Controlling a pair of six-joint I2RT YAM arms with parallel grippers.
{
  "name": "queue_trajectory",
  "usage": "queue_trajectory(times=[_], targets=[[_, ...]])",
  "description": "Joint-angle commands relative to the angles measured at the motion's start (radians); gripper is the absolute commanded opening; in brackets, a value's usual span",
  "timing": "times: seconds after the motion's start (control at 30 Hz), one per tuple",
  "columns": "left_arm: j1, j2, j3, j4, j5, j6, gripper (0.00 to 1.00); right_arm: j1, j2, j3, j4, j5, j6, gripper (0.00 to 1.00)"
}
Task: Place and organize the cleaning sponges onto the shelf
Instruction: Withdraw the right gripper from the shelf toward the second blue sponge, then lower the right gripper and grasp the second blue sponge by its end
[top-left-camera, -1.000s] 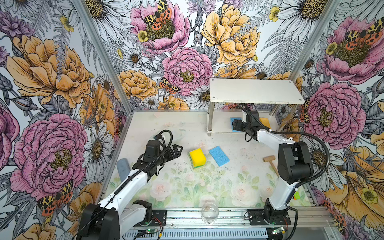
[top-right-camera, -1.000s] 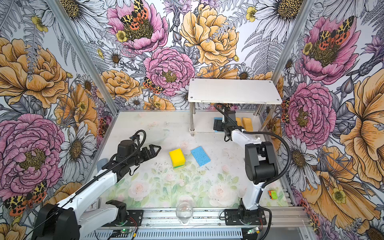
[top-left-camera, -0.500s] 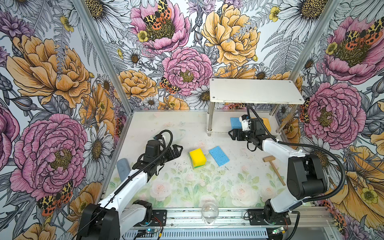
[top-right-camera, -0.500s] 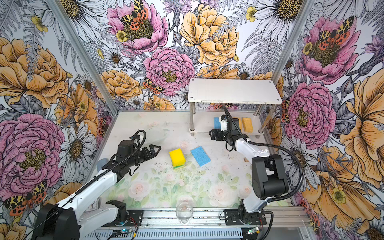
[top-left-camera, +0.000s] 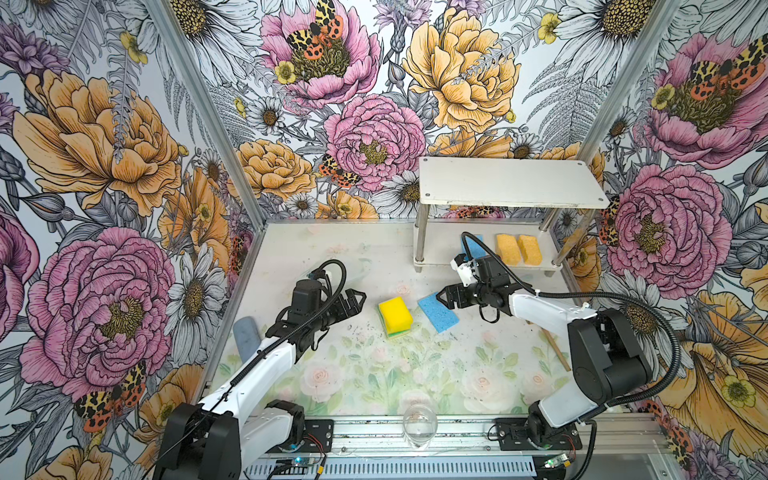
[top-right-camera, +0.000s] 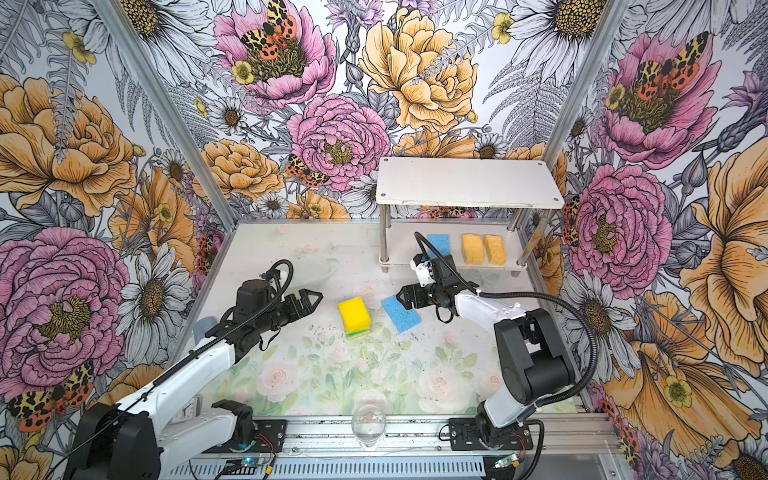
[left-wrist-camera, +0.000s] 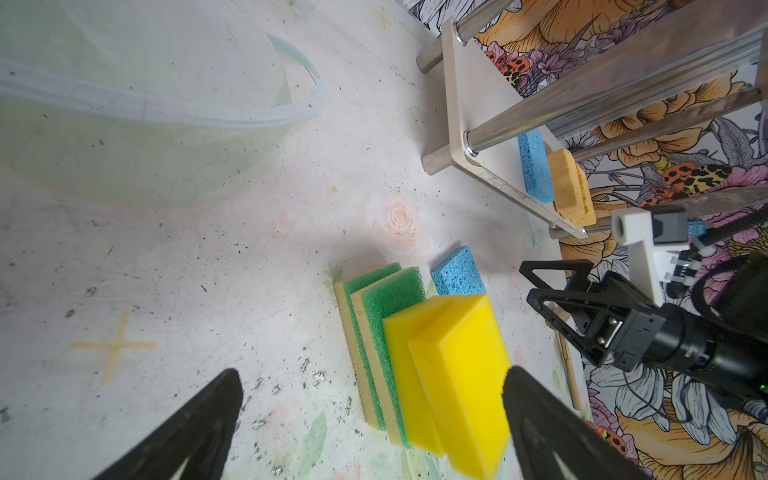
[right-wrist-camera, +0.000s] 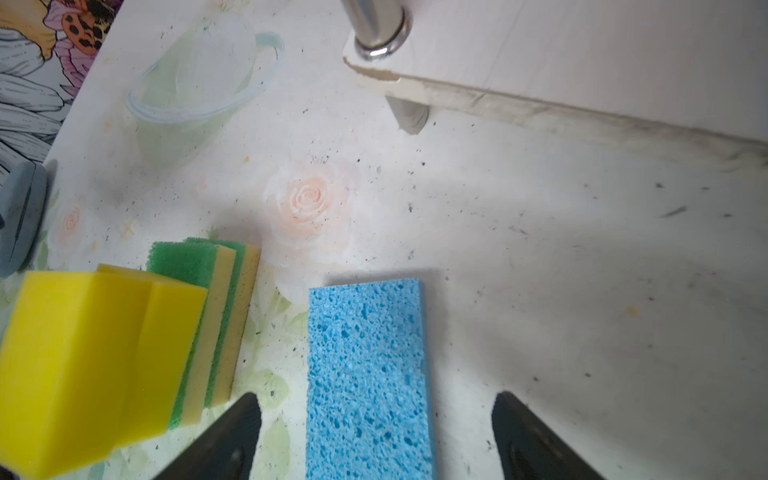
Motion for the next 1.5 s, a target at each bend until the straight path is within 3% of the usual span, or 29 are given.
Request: queue_trajectory(times=[0.0, 0.57, 0.67, 1.2, 1.47], targets=[[0.01, 0.016, 0.01, 0.014, 0.03, 0.01, 0.99, 0.022, 0.031, 0.01, -0.007, 0.046, -0.024, 0.89], [-0.001, 0.028, 0.023, 0.024, 0.029, -0.002, 0.99, 0.092, 0.089, 0.012, -0.061, 0.129, -0.018, 0.9], [-0.003, 0.031, 0.025, 0.023, 0.028, -0.002, 0.99, 0.112, 0.093, 0.014, -0.071, 0.138, -0.021, 1.0], [-0.006, 0.034, 0.017, 0.03, 0.028, 0.001, 0.99, 0.201, 0.134, 0.02, -0.094, 0.261, 0.0, 0.99], [-0.006, 0.024, 0.013, 0.025, 0.026, 0.002, 0.99, 0.222, 0.168, 0.035, -0.096, 0.282, 0.021, 0.92]])
